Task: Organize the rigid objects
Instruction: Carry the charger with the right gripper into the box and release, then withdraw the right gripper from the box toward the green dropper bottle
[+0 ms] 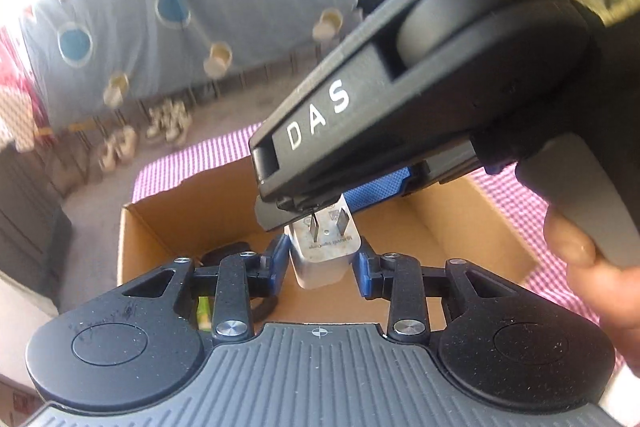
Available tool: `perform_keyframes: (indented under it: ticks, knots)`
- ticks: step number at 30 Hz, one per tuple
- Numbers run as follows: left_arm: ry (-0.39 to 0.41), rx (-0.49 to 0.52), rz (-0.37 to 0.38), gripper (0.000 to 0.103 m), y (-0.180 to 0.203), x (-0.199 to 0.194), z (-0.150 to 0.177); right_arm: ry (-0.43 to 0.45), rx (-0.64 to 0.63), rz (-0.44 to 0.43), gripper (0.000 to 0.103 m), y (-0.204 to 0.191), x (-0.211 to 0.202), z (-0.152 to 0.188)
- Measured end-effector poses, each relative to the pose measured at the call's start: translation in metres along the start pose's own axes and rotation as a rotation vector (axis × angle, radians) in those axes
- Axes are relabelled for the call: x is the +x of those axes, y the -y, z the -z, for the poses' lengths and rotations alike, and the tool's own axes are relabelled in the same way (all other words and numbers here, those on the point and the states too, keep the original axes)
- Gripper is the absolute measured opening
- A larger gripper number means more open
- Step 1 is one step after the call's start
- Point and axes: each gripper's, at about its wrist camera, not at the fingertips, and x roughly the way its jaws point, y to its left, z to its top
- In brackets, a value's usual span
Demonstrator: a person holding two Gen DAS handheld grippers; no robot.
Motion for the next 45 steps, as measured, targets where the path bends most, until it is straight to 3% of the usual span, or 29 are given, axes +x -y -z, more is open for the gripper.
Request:
perform_keyframes:
  ticks: [7,12,24,28,33,40,45]
  knots:
    - [-0.182,-0.063,0.023,0.033,-0.021,0.072,-0.027,-0.108,0.062,0.019,0.043,0.037,0.07,-0.043]
    - [-0.254,-0.102,0.039,0.033,-0.036,0.103,-0.028,-0.152,0.078,0.032,0.043,0.06,0.105,-0.057]
    - [-0.319,-0.164,0.016,0.034,-0.05,0.138,-0.027,-0.195,0.094,0.033,0.041,0.077,0.148,-0.062]
    - [-0.322,-0.163,0.016,0.035,-0.053,0.136,-0.027,-0.191,0.1,0.018,0.042,0.076,0.147,-0.062]
    - [-0.294,-0.164,0.013,0.056,-0.052,0.12,-0.032,-0.145,0.109,0.025,0.045,0.071,0.127,-0.066]
    - [-0.261,-0.183,0.015,0.056,-0.051,0.096,-0.034,-0.051,0.15,0.006,0.045,0.069,0.076,-0.068]
    - [-0.209,-0.188,0.031,0.056,-0.052,0.061,-0.032,0.03,0.183,-0.053,0.045,0.066,0.023,-0.049]
